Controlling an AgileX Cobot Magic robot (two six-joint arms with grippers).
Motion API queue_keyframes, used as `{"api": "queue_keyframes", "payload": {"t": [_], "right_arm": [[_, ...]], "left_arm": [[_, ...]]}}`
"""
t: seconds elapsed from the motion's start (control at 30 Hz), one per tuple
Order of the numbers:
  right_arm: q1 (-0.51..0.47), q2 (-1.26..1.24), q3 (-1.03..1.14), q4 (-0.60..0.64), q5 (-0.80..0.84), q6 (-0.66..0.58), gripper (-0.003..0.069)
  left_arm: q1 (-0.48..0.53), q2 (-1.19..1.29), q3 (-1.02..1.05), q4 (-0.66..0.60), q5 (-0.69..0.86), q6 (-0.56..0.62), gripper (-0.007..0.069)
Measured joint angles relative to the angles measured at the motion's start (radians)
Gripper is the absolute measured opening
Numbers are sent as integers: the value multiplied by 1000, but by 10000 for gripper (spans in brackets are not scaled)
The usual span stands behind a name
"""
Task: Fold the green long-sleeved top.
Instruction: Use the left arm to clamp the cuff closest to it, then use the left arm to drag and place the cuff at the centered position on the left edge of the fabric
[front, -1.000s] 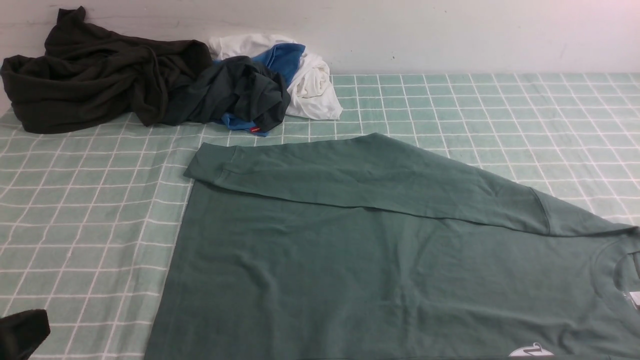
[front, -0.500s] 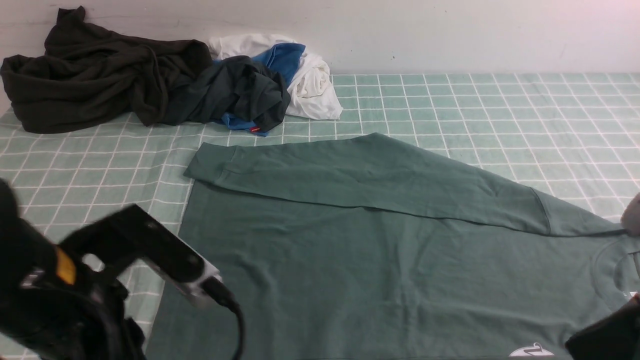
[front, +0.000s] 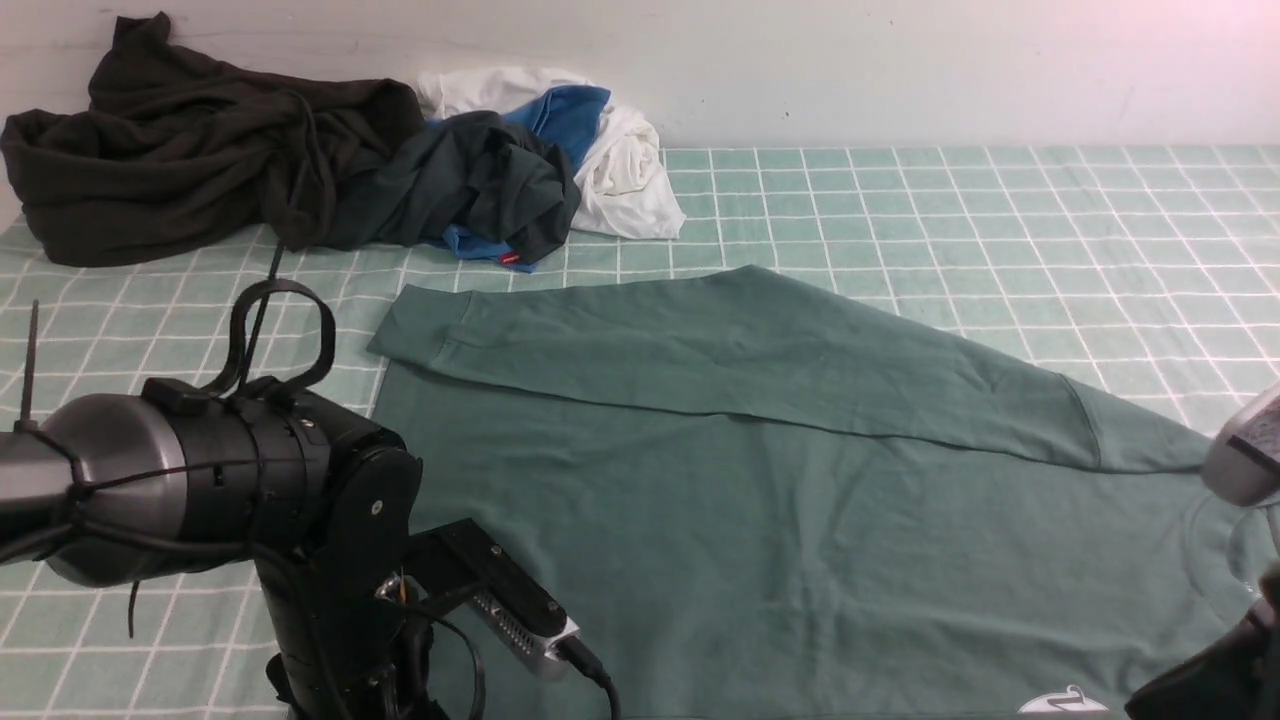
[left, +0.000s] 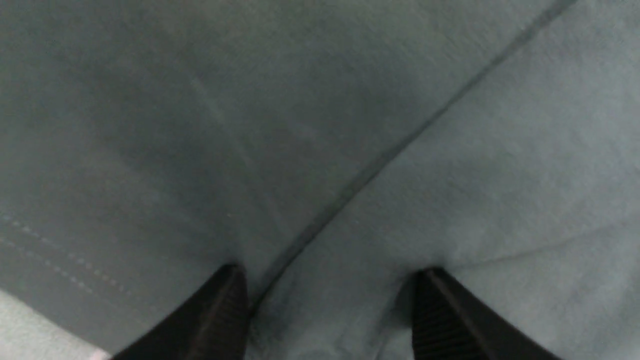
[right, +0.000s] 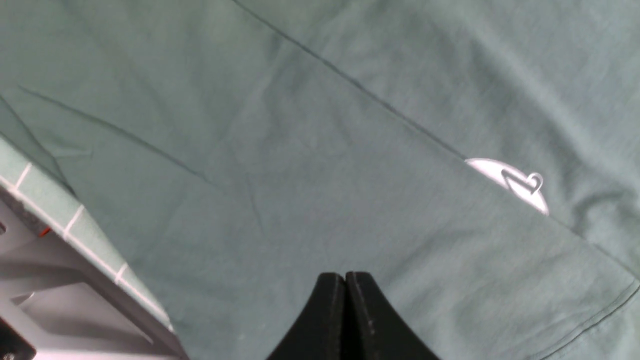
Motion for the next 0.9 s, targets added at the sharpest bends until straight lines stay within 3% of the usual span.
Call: {"api": "queue_keyframes", "payload": {"t": [0.07, 0.23, 0.3, 0.57, 0.77, 0.9], "right_arm": [[0, 0, 0, -1, -11, 0, -14], [0, 0, 0, -1, -29, 0, -14], [0, 0, 0, -2, -40, 0, -14], [0, 0, 0, -93, -125, 31, -14], [0, 0, 0, -251, -188, 170, -14], [0, 0, 0, -289, -188, 195, -14]], "left_arm": [[-2, 1, -2, 0, 7, -4, 345], [-2, -9, -37, -19, 60, -3, 74], [-2, -31, -70, -20, 97, -3, 27], [-2, -49, -389, 70, 234, -2, 16], [-2, 117, -682, 149, 295, 8, 17], [-2, 224, -780, 163, 318, 22, 26]]}}
